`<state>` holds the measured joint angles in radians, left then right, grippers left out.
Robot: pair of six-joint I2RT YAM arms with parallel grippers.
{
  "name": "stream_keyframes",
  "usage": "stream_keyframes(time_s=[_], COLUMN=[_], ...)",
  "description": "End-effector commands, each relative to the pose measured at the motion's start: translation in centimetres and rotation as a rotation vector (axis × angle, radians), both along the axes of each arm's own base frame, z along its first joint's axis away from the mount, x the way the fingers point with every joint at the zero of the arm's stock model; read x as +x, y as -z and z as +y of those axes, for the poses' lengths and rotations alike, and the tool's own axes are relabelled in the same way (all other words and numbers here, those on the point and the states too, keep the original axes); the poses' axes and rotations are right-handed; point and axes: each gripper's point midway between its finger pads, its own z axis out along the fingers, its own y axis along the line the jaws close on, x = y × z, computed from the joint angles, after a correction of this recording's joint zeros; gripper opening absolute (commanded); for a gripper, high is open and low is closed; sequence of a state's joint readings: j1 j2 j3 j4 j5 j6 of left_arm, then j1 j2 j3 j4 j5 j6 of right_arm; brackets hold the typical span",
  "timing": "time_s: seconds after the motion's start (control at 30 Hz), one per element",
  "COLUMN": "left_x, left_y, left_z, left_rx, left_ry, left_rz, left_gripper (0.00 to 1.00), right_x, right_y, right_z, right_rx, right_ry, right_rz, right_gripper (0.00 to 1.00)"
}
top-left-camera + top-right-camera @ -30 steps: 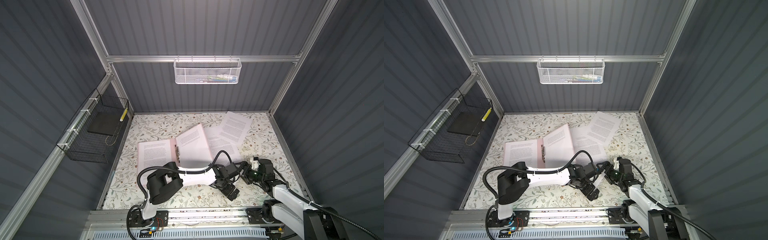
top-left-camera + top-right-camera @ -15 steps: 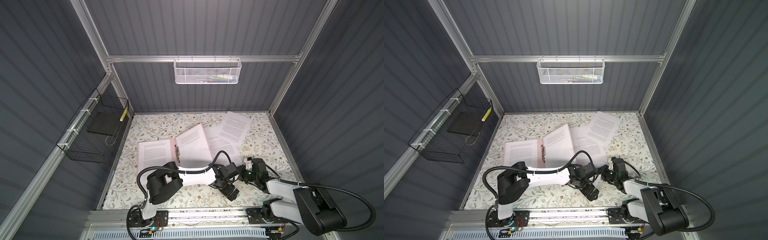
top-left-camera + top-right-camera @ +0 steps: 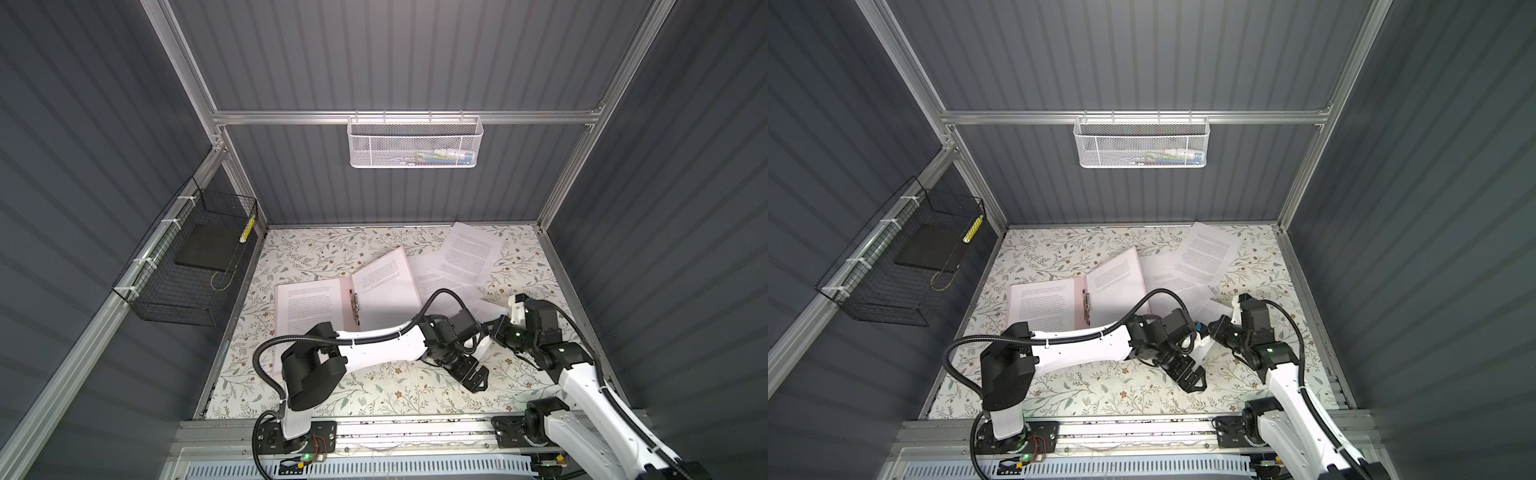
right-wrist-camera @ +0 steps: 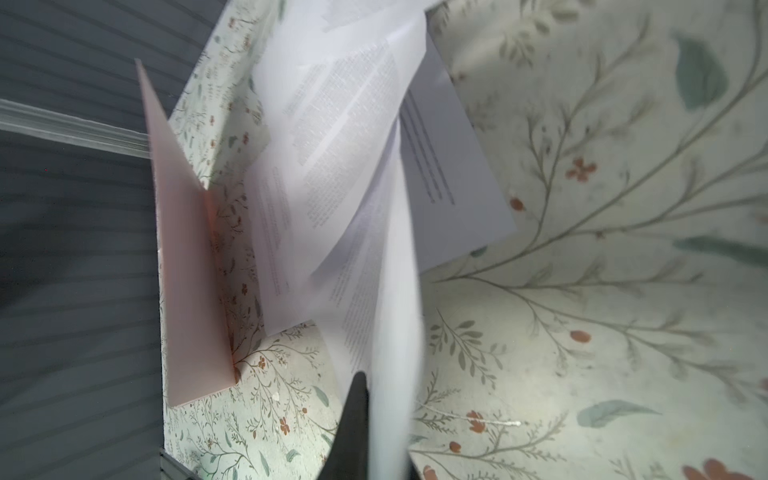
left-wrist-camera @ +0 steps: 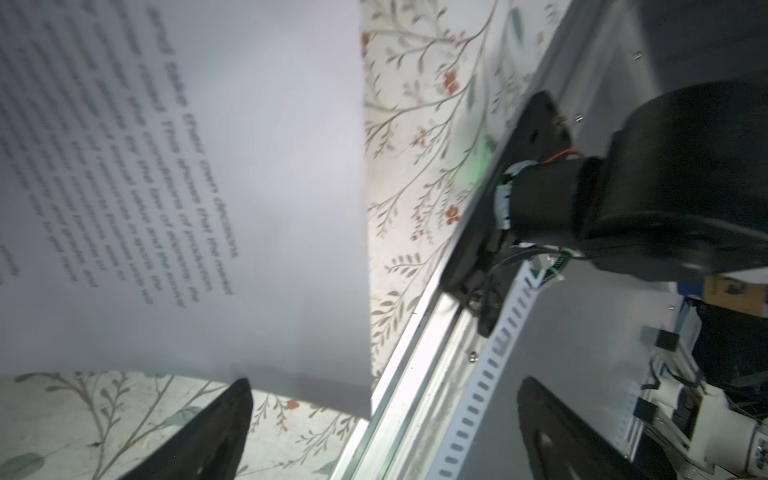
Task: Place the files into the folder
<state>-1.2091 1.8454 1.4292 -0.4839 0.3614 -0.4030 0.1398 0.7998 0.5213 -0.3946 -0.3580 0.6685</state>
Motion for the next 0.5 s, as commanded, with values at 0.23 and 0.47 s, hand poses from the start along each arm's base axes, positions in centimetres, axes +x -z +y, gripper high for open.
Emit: stream_keyframes(time_s=[0.23, 0.47], left_x=[0.9, 5.9], left_y=[-10.1, -12.4], left_z=[-0.7, 3.7], left_rx=[-0.233, -0.154], left_ry=[0.003, -0.213], left_rz=[-0.113, -0.379], left_gripper=[1.0, 1.0], right_x=[-0.2, 1.1], right_y=[-6.6, -13.6], right_z=[-1.4, 0.2], right_rx=[-0.198, -0.251], right_ry=[-0.103, -0.272], right_rz=[-0.097, -0.224], right_gripper=[0.0, 0.0])
